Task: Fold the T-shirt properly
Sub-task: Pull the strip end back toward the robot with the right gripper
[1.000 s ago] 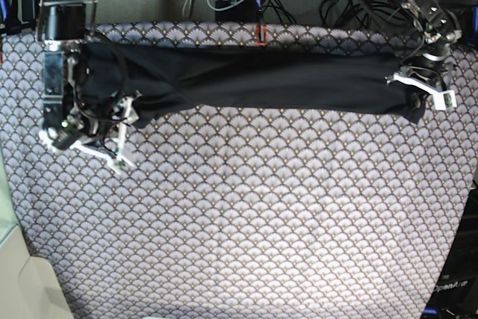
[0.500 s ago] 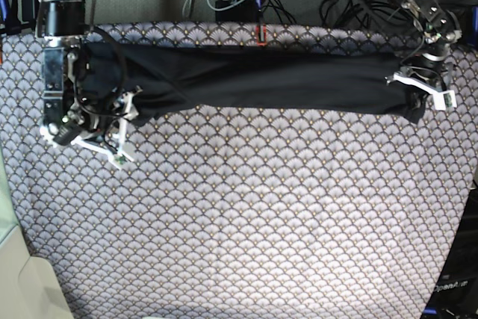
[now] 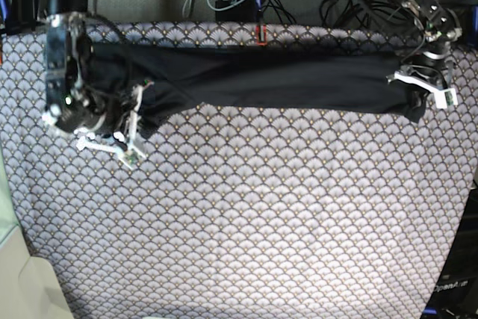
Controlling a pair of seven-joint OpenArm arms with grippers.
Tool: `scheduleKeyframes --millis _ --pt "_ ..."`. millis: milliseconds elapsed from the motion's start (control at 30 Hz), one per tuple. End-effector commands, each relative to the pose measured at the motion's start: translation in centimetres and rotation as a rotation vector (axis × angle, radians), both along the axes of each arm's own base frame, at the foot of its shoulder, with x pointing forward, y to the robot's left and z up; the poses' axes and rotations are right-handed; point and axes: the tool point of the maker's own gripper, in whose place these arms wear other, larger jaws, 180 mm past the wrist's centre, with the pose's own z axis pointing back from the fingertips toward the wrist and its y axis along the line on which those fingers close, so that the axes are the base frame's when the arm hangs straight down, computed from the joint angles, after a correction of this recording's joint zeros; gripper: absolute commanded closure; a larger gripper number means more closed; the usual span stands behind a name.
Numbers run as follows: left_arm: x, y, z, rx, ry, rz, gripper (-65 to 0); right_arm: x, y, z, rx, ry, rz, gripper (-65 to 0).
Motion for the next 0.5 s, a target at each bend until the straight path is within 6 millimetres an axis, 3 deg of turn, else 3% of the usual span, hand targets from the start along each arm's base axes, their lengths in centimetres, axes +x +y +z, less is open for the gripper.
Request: scheduleKeyframes --millis 0,133,333,467 --pt "-3.0 1.2 -2.4 0.037 0.181 0.03 -4.7 0.9 0.2 2.0 0.005 -0.073 0.013 -3.4" --pt "-2.9 1.3 -2.3 0.04 0.18 0.03 -4.7 -0.5 1.1 3.5 0.003 -0.123 0.043 -3.4" --pt "-3.0 1.5 -2.2 0.044 0.181 0.031 -4.7 -3.5 -0.8 1.5 -0.042 -0.05 0.051 -3.4" --pt "-3.0 1.4 -2.3 0.043 0.182 0.03 -4.7 -5.7 -0.8 1.3 -0.021 -0.065 0.096 -3.4"
